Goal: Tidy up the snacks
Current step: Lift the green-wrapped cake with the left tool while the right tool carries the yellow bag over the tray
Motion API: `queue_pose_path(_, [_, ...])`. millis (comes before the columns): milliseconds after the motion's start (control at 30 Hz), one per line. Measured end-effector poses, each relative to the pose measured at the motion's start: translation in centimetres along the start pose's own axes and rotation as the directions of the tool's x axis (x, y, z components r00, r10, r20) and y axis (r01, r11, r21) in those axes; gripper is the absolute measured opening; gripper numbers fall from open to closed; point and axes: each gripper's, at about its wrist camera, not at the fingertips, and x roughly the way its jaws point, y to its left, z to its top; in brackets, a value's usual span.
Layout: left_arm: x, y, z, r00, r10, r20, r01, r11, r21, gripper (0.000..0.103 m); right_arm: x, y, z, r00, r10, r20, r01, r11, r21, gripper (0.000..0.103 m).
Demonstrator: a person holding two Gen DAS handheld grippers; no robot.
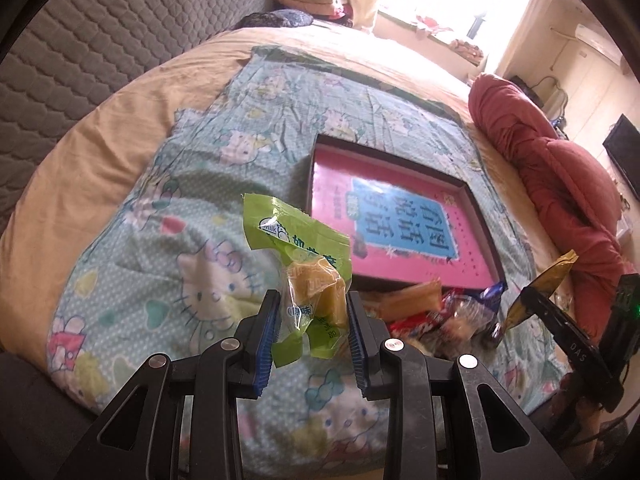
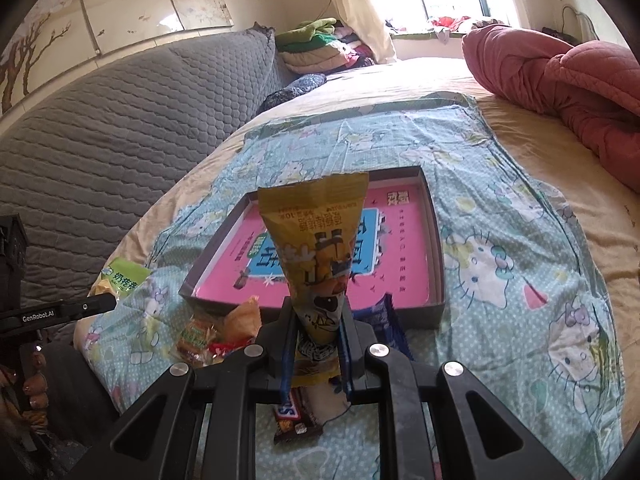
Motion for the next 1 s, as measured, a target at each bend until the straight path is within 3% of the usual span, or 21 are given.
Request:
queue_pose_path(467, [2.6, -3.5, 3.2, 0.998, -0.045, 0.039, 0.044, 0.998, 0.036, 0.033, 1.1, -2.3, 2.3, 0.999, -0.041, 0.034, 0.040, 0.999, 0.015, 0.019])
queue_pose_path(1000, [7.1, -5.2, 4.0, 0.998, -0.068, -0.007, 0.069, 0.996, 0.065, 0.033, 3.4, -3.0, 3.2, 0.998, -0.066, 0.005, 0.066, 0.998, -0.001, 0.019])
